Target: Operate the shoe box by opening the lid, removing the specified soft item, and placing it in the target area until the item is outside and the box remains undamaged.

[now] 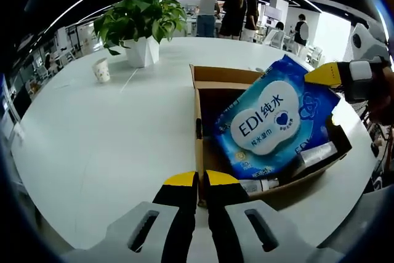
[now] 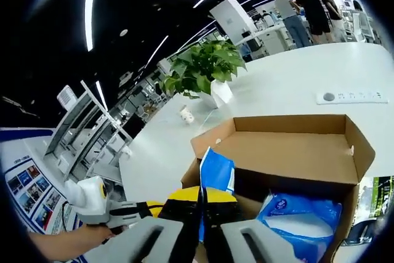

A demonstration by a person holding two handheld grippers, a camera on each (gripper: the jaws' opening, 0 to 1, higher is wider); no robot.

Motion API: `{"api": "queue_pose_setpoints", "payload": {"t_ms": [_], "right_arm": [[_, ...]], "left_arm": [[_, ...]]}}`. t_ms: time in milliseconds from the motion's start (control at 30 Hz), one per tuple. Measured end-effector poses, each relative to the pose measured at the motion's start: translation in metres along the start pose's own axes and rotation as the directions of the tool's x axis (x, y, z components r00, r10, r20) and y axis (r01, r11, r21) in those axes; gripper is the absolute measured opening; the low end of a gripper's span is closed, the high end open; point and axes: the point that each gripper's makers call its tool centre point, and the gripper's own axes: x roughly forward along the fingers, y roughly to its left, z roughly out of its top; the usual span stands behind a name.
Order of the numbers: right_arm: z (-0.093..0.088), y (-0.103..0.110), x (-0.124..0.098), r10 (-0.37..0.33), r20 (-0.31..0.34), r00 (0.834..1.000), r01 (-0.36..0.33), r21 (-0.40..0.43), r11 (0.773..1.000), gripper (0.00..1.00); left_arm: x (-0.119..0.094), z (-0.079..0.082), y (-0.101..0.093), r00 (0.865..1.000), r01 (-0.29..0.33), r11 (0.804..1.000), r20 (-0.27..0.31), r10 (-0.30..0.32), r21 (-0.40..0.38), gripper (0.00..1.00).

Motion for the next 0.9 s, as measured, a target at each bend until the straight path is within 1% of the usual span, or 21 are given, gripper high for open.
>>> {"api": "queue_pose_setpoints", "payload": {"t_ms": [433,533,900], "right_arm": [[0.012,0.019,-0.002,0.039,0.016,0.999,-0.038,-0.029,0.999,0.0],[0.014,0.022,-0.003,0.049,0.02,0.999,-0.048,-0.021,0.999,0.0],[0.033,0.043,-0.01,0.077,0.044,0.996,-0.075,-0.039,0.996,0.0]], "left_arm": [[0.0,-0.001,-0.001,1.0,0.001,1.0,0.001,-0.001,-0.004,0.02],[0.0,-0.001,-0.001,1.0,0.002,1.0,0.003,-0.002,-0.005,0.02],[0.0,-0.001,-0.001,1.0,0.004,1.0,0.003,-0.004,-0.01,0.02]]}}
